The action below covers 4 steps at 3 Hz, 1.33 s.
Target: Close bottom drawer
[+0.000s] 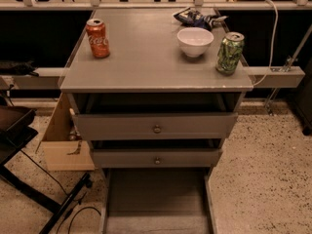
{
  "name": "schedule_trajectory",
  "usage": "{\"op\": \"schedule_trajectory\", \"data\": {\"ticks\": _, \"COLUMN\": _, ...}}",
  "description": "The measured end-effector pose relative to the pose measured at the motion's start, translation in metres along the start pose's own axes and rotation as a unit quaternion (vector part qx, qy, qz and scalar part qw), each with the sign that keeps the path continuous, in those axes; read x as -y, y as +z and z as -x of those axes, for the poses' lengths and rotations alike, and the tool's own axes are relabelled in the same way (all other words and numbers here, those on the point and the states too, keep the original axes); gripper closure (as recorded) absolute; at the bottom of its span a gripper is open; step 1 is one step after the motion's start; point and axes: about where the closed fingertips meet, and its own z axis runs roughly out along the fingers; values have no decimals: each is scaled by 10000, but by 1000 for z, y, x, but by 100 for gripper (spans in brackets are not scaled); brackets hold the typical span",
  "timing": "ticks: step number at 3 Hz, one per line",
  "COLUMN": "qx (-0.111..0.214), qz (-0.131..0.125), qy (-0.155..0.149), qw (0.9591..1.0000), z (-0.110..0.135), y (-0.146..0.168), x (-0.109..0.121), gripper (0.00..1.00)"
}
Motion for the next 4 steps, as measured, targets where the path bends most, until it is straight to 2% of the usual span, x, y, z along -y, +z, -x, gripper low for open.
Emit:
{"op": "schedule_trajectory", "data": {"ticks": 1, "qx": 1, "qz": 0, "qy": 0, "qw": 10000, "z": 0, "y": 0, "x": 0, "gripper": 100}}
{"op": "schedule_trajectory", "data": {"ticks": 2, "qx": 153, "qz": 73, "qy": -36, "qw": 9998, "z": -5, "y": 30, "x": 7, "gripper": 100}}
{"op": "schedule_trajectory", "data": {"ticks": 3, "qx": 428, "qz": 49, "qy": -323, "qw": 9986, "z": 3, "y": 61, "x": 32, "gripper": 100}}
{"op": "schedule_trajectory", "data": {"ticks": 4, "qx": 598, "qz": -77, "qy": -650, "qw": 9961, "z": 22, "y": 69, "x": 55, "gripper": 100}}
